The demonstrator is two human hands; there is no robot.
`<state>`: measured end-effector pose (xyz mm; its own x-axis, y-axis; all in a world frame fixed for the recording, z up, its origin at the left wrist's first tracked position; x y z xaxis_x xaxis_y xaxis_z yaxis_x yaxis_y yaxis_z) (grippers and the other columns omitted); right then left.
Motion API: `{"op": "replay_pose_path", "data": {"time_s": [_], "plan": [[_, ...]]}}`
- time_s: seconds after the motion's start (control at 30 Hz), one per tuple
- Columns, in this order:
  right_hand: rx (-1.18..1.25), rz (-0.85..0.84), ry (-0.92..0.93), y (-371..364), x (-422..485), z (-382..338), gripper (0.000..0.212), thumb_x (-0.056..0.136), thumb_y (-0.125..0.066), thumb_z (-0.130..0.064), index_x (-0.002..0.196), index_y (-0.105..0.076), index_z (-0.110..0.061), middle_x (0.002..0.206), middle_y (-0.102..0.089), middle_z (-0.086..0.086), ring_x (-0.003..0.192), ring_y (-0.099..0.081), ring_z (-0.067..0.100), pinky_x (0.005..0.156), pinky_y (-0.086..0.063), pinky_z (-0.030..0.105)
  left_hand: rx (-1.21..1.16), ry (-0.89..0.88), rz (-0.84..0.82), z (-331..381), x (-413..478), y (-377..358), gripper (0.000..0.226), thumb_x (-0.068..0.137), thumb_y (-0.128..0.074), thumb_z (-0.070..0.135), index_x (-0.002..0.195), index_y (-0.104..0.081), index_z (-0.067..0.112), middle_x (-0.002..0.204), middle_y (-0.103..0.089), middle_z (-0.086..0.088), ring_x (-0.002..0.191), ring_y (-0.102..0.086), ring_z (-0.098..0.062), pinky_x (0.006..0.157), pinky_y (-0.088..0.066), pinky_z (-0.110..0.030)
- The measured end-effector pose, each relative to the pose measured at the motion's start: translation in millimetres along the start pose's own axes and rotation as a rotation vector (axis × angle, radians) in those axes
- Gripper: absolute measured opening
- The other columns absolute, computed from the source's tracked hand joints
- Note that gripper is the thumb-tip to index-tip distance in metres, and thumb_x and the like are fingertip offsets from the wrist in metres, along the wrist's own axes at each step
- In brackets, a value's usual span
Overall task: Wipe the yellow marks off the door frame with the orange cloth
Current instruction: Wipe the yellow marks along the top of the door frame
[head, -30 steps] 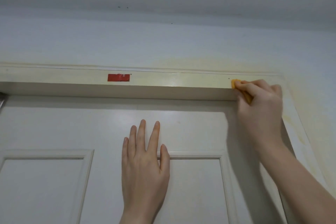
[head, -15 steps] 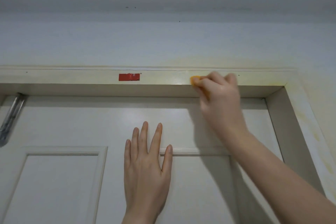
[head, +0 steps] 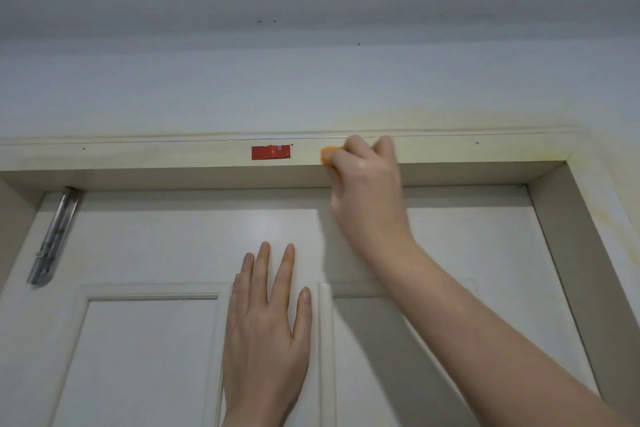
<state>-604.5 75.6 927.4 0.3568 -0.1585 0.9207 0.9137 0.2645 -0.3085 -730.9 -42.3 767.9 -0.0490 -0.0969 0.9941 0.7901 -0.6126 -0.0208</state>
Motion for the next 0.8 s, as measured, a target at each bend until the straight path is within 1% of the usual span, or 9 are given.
{"op": "replay_pose_path", "data": {"time_s": [0.1, 0.23, 0.3, 0.37, 0.43, 0.57, 0.6, 0.7, 0.8], "plan": [[-0.008, -0.052, 0.071, -17, 6, -28, 0.031, 0.066, -0.073, 0.016, 0.081, -0.071, -0.012, 0.080, -0.057, -0.003, 0.076, -0.032, 0.022, 0.062, -0.044, 0.041, 0.002, 0.001, -0.001, -1, -1, -1, 0.064, 0.110, -0.027, 0.054, 0.172, -0.013, 0.046, 0.182, -0.004, 0.013, 0.168, 0.002, -0.010, 0.135, -0.003, -0.034], [-0.024, -0.047, 0.143, -4, 6, -5, 0.033, 0.071, -0.078, 0.011, 0.091, -0.076, -0.016, 0.084, -0.062, -0.002, 0.075, -0.039, 0.025, 0.066, -0.045, 0.042, -0.009, 0.003, 0.004, -3, 0, -2, 0.064, 0.109, -0.030, 0.052, 0.171, -0.015, 0.046, 0.182, -0.005, 0.013, 0.169, -0.001, -0.011, 0.135, -0.004, -0.034], [-0.047, -0.005, 0.120, 15, 0, 25, 0.031, 0.078, -0.079, 0.008, 0.098, -0.078, -0.016, 0.087, -0.065, 0.000, 0.077, -0.039, 0.024, 0.071, -0.042, 0.038, -0.010, 0.003, 0.009, -4, 0, -1, 0.064, 0.109, -0.031, 0.052, 0.171, -0.015, 0.046, 0.182, -0.004, 0.015, 0.168, 0.000, -0.011, 0.135, -0.005, -0.035], [-0.070, 0.040, 0.066, 38, -7, 52, 0.018, 0.089, -0.076, 0.002, 0.098, -0.079, -0.014, 0.087, -0.067, 0.001, 0.079, -0.040, 0.025, 0.072, -0.033, 0.031, -0.006, 0.008, 0.001, -4, -2, -1, 0.064, 0.110, -0.029, 0.053, 0.171, -0.011, 0.048, 0.181, -0.002, 0.016, 0.168, 0.003, -0.009, 0.136, -0.007, -0.035], [-0.089, 0.068, 0.013, 53, -12, 70, 0.008, 0.098, -0.073, -0.007, 0.097, -0.079, -0.012, 0.088, -0.068, 0.001, 0.079, -0.044, 0.029, 0.072, -0.032, 0.031, 0.002, 0.024, 0.007, -2, -2, 0, 0.063, 0.110, -0.026, 0.054, 0.171, -0.010, 0.049, 0.181, -0.003, 0.016, 0.168, 0.004, -0.009, 0.136, -0.009, -0.036], [-0.049, 0.067, -0.001, 42, -3, 59, 0.011, 0.093, -0.074, -0.004, 0.094, -0.080, -0.013, 0.084, -0.067, 0.001, 0.078, -0.042, 0.027, 0.072, -0.026, 0.027, 0.005, 0.072, 0.023, 4, -2, 0, 0.063, 0.110, -0.025, 0.055, 0.171, -0.014, 0.046, 0.182, -0.008, 0.011, 0.169, 0.000, -0.013, 0.137, -0.005, -0.037], [-0.015, 0.055, 0.019, 35, 2, 48, 0.012, 0.092, -0.074, -0.003, 0.093, -0.081, -0.014, 0.083, -0.067, 0.001, 0.077, -0.042, 0.027, 0.071, -0.026, 0.027, -0.002, 0.087, 0.027, 6, -2, -1, 0.063, 0.110, -0.025, 0.056, 0.171, -0.016, 0.045, 0.182, -0.009, 0.009, 0.169, -0.001, -0.014, 0.137, -0.005, -0.038], [0.026, -0.010, 0.073, 12, 8, 15, 0.016, 0.091, -0.072, 0.000, 0.091, -0.078, -0.015, 0.083, -0.065, -0.001, 0.077, -0.042, 0.027, 0.071, -0.036, 0.036, -0.010, 0.120, 0.033, 9, -2, -3, 0.064, 0.109, -0.026, 0.056, 0.171, -0.017, 0.045, 0.182, -0.012, 0.007, 0.169, -0.004, -0.016, 0.137, -0.004, -0.038], [0.006, -0.050, 0.087, 9, 19, 17, 0.017, 0.094, -0.069, -0.002, 0.091, -0.078, -0.016, 0.085, -0.065, -0.001, 0.078, -0.042, 0.028, 0.072, -0.037, 0.039, -0.018, 0.115, 0.041, 8, -2, -4, 0.064, 0.108, -0.028, 0.055, 0.171, -0.019, 0.045, 0.182, -0.014, 0.007, 0.169, -0.006, -0.016, 0.136, -0.002, -0.035]]}}
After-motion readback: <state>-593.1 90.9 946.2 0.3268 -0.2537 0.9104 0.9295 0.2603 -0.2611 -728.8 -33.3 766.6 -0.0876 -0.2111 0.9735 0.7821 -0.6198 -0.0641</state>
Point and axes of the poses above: each hand's wrist, its own x-axis towards the middle knuckle, its own y-axis out of the back of the hand, z = x × y, the point moved 6 cm from there along x, towards the middle knuckle
